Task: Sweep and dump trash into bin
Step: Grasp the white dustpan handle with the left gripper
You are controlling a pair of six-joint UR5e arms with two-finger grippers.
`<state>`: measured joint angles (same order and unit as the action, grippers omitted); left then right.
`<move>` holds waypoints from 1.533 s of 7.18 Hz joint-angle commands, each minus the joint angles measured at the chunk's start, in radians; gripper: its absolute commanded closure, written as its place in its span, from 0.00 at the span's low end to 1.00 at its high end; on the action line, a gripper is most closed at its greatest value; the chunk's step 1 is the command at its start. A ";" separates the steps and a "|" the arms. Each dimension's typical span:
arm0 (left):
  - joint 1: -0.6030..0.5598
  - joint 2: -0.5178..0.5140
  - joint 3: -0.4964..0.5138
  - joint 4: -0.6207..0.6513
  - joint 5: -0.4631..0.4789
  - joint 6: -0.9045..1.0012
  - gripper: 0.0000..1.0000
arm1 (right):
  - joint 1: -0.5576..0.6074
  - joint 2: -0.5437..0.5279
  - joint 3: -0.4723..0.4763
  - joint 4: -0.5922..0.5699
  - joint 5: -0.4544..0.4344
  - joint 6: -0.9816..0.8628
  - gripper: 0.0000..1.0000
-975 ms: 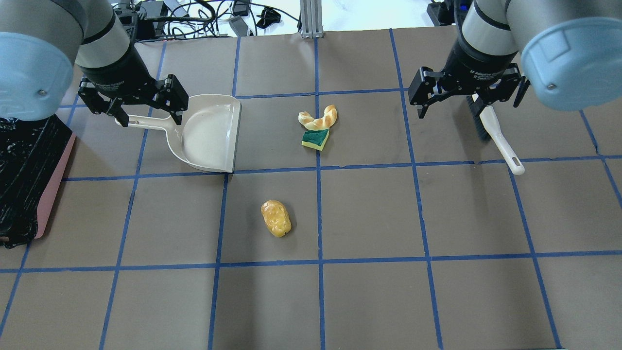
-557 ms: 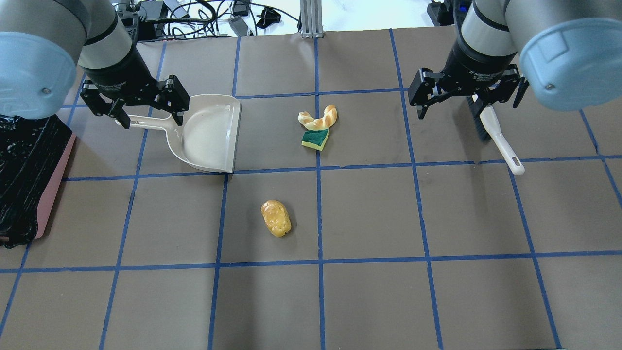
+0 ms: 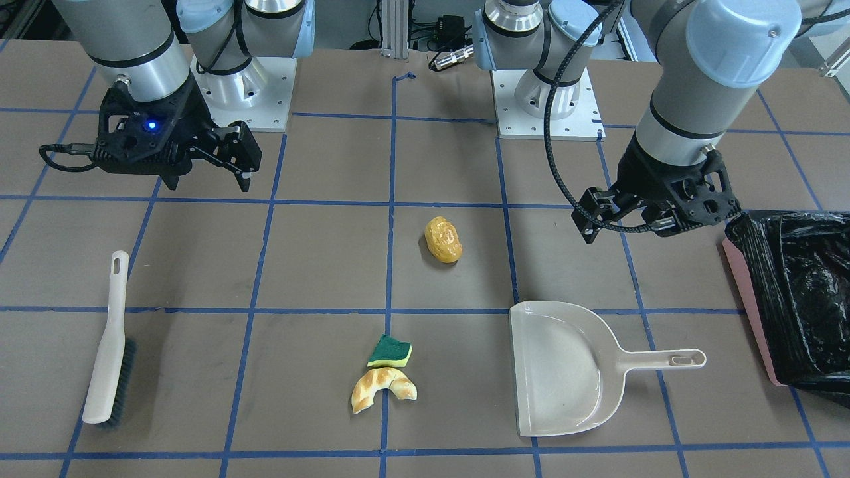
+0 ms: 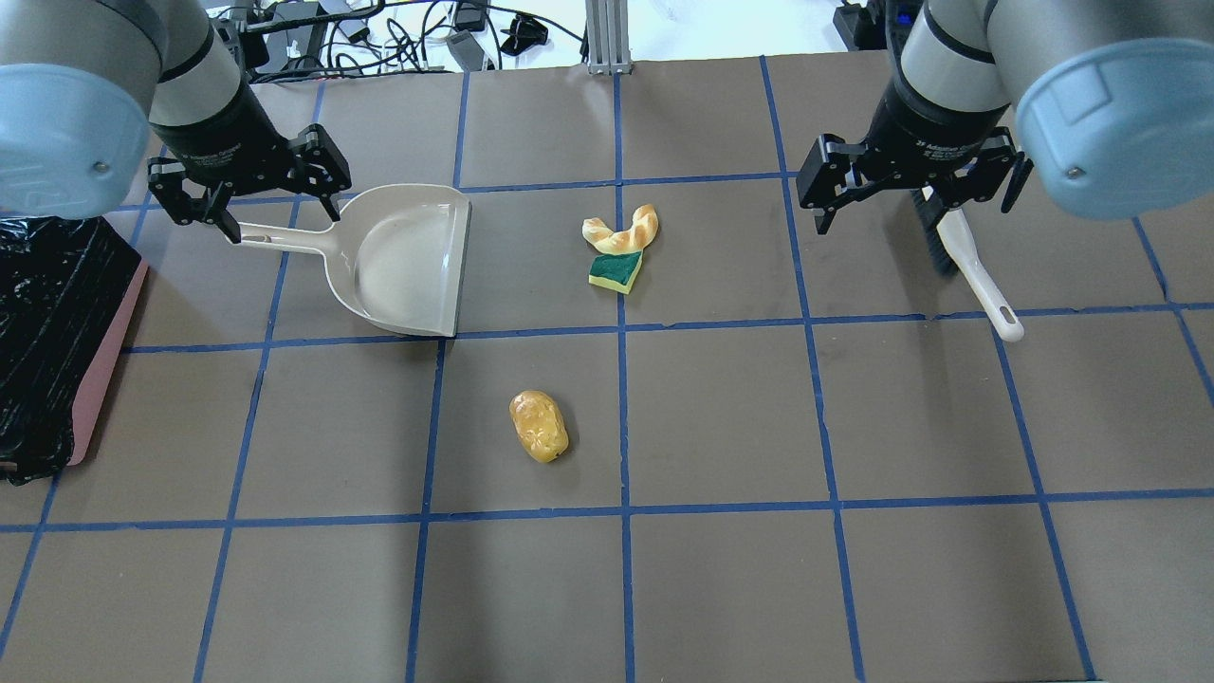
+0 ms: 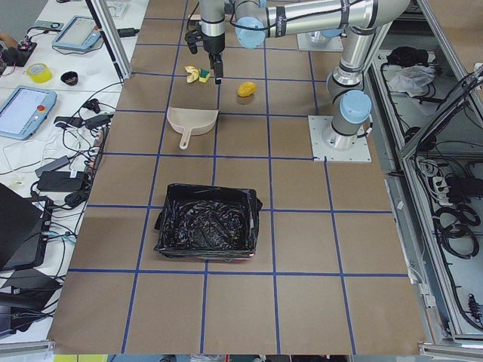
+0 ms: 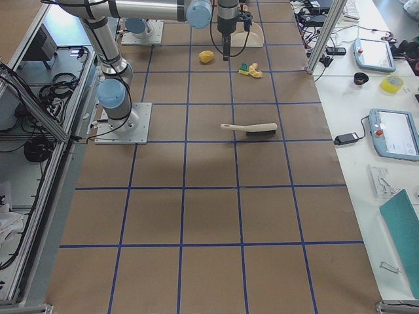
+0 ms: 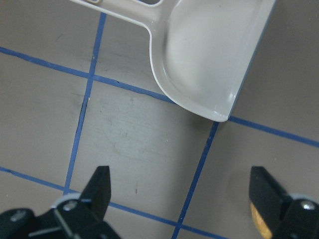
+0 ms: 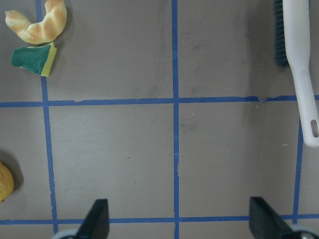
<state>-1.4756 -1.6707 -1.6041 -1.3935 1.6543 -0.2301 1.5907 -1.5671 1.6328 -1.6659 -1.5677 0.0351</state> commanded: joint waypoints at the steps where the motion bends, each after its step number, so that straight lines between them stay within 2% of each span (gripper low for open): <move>1: 0.096 -0.029 0.000 0.036 -0.010 -0.245 0.00 | 0.000 -0.002 0.001 0.000 0.002 -0.001 0.00; 2: 0.115 -0.030 0.003 0.036 -0.013 -0.330 0.00 | 0.000 -0.004 0.001 0.000 0.002 -0.003 0.00; 4: 0.118 -0.073 0.013 0.039 -0.086 -0.521 0.00 | -0.002 -0.004 0.001 0.000 0.002 -0.003 0.00; 5: 0.118 -0.093 0.009 0.048 -0.090 -0.581 0.00 | -0.002 -0.004 0.001 0.000 0.002 -0.004 0.00; 6: 0.118 -0.134 0.013 0.066 -0.079 -0.723 0.00 | -0.002 -0.002 0.001 0.000 0.000 -0.004 0.00; 7: 0.118 -0.168 0.015 0.152 -0.076 -0.879 0.00 | 0.000 -0.002 0.001 -0.002 -0.003 -0.018 0.00; 8: 0.121 -0.196 0.026 0.222 -0.065 -0.926 0.00 | -0.009 0.004 0.001 -0.003 -0.008 -0.062 0.00; 9: 0.130 -0.242 0.067 0.225 -0.036 -0.934 0.00 | -0.015 0.005 0.001 -0.006 -0.011 -0.101 0.00; 10: 0.149 -0.285 0.107 0.188 -0.024 -0.965 0.06 | -0.023 0.009 0.002 -0.009 -0.011 -0.107 0.00; 11: 0.162 -0.320 0.160 0.136 0.036 -0.969 0.02 | -0.053 0.010 0.007 -0.008 -0.017 -0.154 0.00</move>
<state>-1.3303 -1.9441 -1.5013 -1.2116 1.6383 -1.1813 1.5636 -1.5595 1.6361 -1.6732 -1.5794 -0.0754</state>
